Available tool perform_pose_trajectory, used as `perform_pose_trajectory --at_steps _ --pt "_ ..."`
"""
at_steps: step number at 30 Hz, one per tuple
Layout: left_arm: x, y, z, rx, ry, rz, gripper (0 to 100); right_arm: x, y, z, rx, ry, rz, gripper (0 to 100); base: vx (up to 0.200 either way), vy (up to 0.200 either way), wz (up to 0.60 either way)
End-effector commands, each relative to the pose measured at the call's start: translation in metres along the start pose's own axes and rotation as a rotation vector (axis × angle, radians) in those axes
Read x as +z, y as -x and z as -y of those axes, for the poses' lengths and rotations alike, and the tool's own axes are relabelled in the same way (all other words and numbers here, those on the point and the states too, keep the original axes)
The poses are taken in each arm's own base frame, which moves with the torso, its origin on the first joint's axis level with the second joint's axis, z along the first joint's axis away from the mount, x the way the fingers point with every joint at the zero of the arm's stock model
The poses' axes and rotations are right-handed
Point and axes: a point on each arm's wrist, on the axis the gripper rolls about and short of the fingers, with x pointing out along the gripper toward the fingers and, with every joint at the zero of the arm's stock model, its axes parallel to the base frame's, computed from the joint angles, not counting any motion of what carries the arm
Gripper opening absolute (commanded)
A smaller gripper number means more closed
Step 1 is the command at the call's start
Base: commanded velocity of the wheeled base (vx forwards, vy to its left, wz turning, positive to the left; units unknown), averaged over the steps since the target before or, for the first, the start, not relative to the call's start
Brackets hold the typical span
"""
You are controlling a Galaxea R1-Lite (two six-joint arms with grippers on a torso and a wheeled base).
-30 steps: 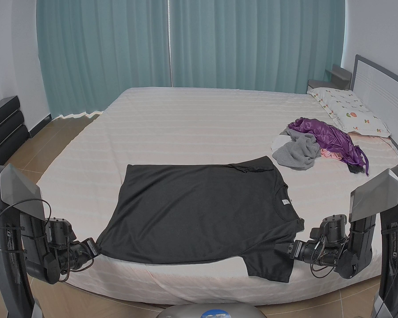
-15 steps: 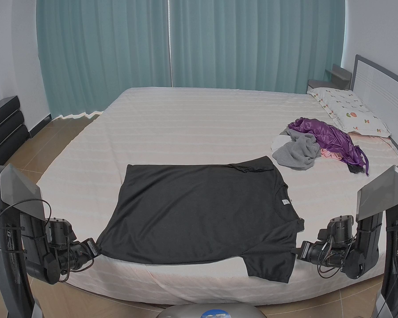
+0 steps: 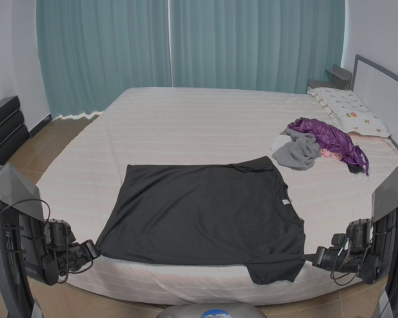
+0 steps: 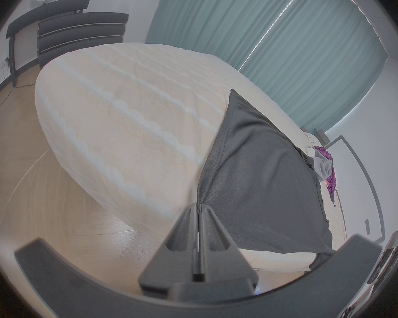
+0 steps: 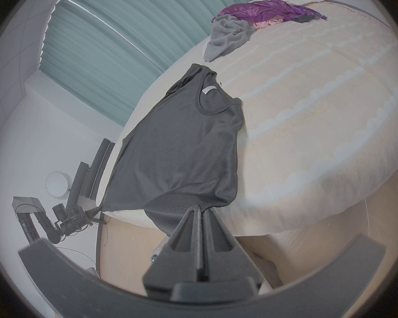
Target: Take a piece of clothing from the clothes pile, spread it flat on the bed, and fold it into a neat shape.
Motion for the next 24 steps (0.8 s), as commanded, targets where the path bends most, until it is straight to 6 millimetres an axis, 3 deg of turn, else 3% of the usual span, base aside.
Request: perform_pose_trajectory --at_steps 1,24 --pt "-0.001 0.007 0.001 0.001 -0.002 0.0 0 -0.002 0.01 0.003 -0.008 -0.015 0.0 0 0.0 0.0 0.0" --pt "-0.024 0.029 -0.003 0.027 -0.16 -0.09 0 -0.01 0.044 0.006 -0.078 0.001 -0.175 0 0.0 0.0 0.0"
